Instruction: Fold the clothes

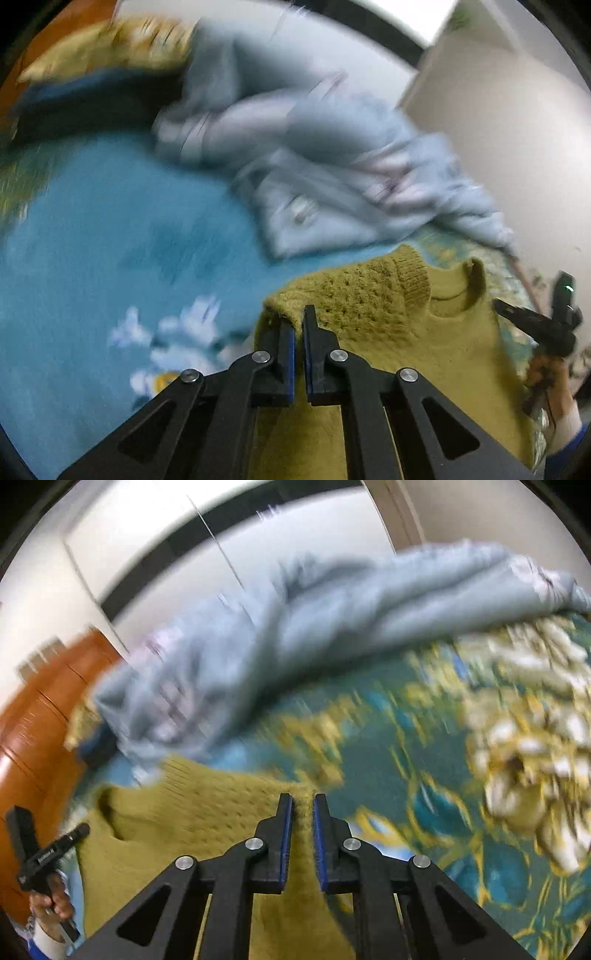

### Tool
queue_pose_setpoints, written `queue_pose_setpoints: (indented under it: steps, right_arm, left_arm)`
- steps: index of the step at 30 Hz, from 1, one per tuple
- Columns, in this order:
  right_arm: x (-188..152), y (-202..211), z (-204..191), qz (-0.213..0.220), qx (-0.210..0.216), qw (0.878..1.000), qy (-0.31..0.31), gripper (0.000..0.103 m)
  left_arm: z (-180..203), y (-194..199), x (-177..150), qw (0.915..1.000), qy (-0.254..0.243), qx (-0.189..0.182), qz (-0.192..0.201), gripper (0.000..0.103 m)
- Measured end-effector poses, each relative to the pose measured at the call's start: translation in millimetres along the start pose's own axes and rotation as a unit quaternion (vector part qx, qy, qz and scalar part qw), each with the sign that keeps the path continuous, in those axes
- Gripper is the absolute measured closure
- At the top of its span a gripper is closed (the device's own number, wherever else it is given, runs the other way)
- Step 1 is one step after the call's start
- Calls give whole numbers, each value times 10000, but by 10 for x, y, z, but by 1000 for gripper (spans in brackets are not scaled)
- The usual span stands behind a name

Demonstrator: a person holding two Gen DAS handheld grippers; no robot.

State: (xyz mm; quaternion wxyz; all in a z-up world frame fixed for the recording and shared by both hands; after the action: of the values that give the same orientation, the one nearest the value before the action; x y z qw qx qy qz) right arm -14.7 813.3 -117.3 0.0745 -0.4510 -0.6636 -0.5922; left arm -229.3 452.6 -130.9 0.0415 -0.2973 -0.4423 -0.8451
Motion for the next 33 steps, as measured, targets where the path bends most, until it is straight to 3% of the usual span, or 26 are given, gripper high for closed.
queue_pose_setpoints:
  steps: [3, 6, 8, 10, 11, 12, 13, 15, 21, 23, 24, 25, 26, 27, 28, 33]
  right_arm:
    - [-80, -107, 94, -186, -113, 9997, -102, 94]
    - [-42, -75, 154, -123, -83, 9999, -72, 91]
    - [16, -31, 173, -30, -48, 10000, -45, 91]
    - [49, -29, 173, -10, -20, 10000, -14, 91]
    - [56, -38, 164, -19, -25, 10000, 12, 91]
    - [55, -71, 152, -40, -30, 10000, 10, 86]
    - [51, -117, 138, -66, -35, 10000, -7, 75]
    - [36, -203, 119, -103, -10, 9999, -60, 65]
    - [19, -389, -16, -186, 116, 9997, -74, 61]
    - [25, -417, -80, -186, 226, 9996, -31, 61]
    - [22, -426, -109, -193, 207, 9996, 9, 62]
    - [16, -425, -132, -199, 144, 9997, 46, 65]
    - [14, -419, -147, -204, 128, 9997, 53, 70]
    - [17, -400, -148, -200, 134, 9997, 30, 82]
    - [22, -376, -143, -190, 137, 9997, -1, 86]
    - [100, -16, -229, 156, 371, 9990, 184, 90]
  left_arm:
    - [-66, -133, -5, 9997, 154, 57, -206, 97]
    - [10, -127, 36, 9995, -154, 130, -224, 93]
    - [94, -93, 89, 9986, -446, 240, -162, 82]
    - [161, -83, 154, 9970, -666, 401, -60, 54]
    - [195, -83, 192, 9957, -778, 507, 24, 50]
    - [213, -90, 218, 9945, -865, 587, 105, 47]
    - [216, -118, 240, 9934, -935, 650, 135, 46]
    - [217, -216, 278, 9917, -1043, 751, 70, 45]
    - [224, -519, 277, 9933, -958, 521, -389, 46]
    - [248, -516, 263, 9935, -979, 451, -378, 64]
    - [261, -505, 265, 9936, -985, 411, -373, 82]
    - [270, -485, 273, 9940, -964, 367, -365, 91]
    - [279, -459, 283, 9945, -929, 321, -355, 91]
    - [298, -418, 294, 9946, -948, 306, -299, 92]
    - [323, -368, 306, 9943, -993, 308, -220, 93]
    - [498, 59, 335, 9939, -1090, 28, 191, 93]
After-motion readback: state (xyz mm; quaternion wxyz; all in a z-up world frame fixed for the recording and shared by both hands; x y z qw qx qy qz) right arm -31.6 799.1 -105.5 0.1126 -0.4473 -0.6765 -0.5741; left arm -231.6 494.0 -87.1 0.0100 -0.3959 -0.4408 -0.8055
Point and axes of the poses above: each gripper's, at about its wrist camera, not at the fingertips, and y roughly against the way its jaws point, z to its right, x to its top, the point moved 3 cm from there along -y, roughly the way its jaws point, and after that the axes turned 6 degrees about y, right-handed, at the moved point
